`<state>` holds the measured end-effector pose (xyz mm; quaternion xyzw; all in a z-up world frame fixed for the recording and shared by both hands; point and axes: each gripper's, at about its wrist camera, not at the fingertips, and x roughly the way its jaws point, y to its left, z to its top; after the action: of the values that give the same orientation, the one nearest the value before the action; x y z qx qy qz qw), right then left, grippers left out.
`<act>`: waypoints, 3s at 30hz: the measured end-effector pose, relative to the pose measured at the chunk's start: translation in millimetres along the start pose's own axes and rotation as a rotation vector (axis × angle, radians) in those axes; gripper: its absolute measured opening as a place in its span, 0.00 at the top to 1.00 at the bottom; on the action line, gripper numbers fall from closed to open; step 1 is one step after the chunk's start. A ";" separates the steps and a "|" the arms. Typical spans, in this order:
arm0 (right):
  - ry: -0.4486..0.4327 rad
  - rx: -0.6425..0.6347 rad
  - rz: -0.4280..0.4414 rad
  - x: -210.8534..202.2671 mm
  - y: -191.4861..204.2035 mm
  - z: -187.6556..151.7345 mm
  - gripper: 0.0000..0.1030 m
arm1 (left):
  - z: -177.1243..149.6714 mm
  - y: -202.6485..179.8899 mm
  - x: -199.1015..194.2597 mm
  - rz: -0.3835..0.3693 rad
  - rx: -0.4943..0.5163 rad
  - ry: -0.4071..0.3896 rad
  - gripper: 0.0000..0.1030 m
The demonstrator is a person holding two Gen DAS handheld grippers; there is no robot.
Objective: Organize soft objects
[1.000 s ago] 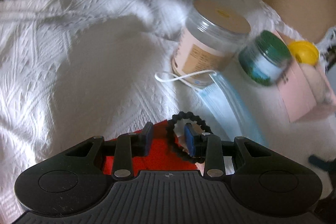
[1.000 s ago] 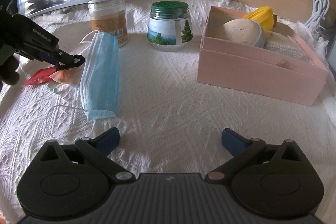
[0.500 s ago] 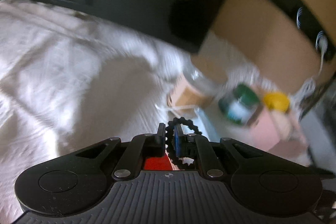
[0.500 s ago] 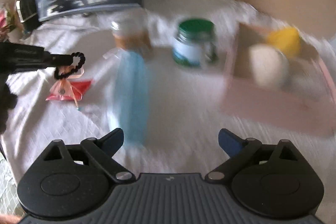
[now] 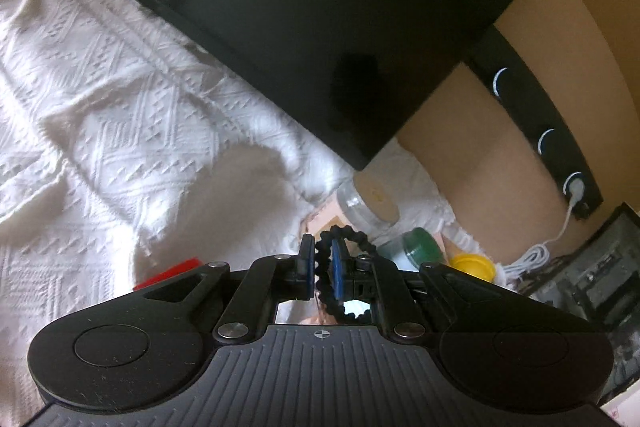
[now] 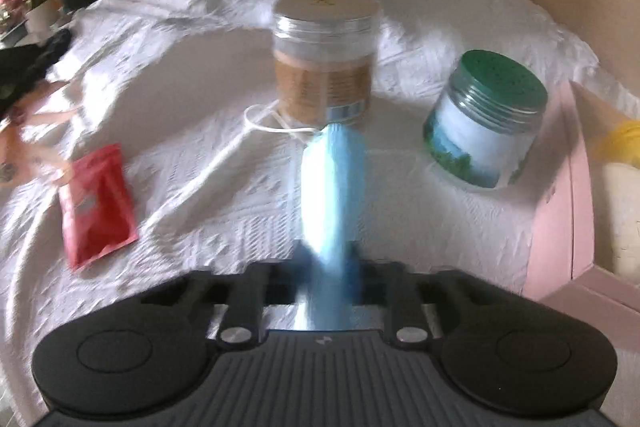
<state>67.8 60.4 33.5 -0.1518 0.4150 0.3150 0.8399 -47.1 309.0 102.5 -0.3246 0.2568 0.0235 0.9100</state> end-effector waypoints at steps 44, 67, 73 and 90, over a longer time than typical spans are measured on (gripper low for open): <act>-0.137 0.070 -0.025 -58.8 -22.3 -19.2 0.58 | -67.2 17.1 9.9 0.160 0.109 0.176 0.85; -0.221 0.079 0.005 -119.3 -29.1 -13.7 0.88 | -66.1 12.0 22.7 0.147 0.145 0.201 0.85; -0.130 0.166 -0.156 -119.9 -61.0 -63.3 0.88 | -75.4 -47.1 87.1 0.056 0.314 0.298 0.85; -0.049 0.367 -0.326 -139.2 -103.4 -142.7 0.87 | -90.6 -99.2 161.5 0.097 0.591 0.511 0.81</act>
<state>-13.9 -147.5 56.2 -0.0542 0.4147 0.0982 0.9030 72.8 156.2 22.4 -0.0314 0.4859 -0.0900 0.8688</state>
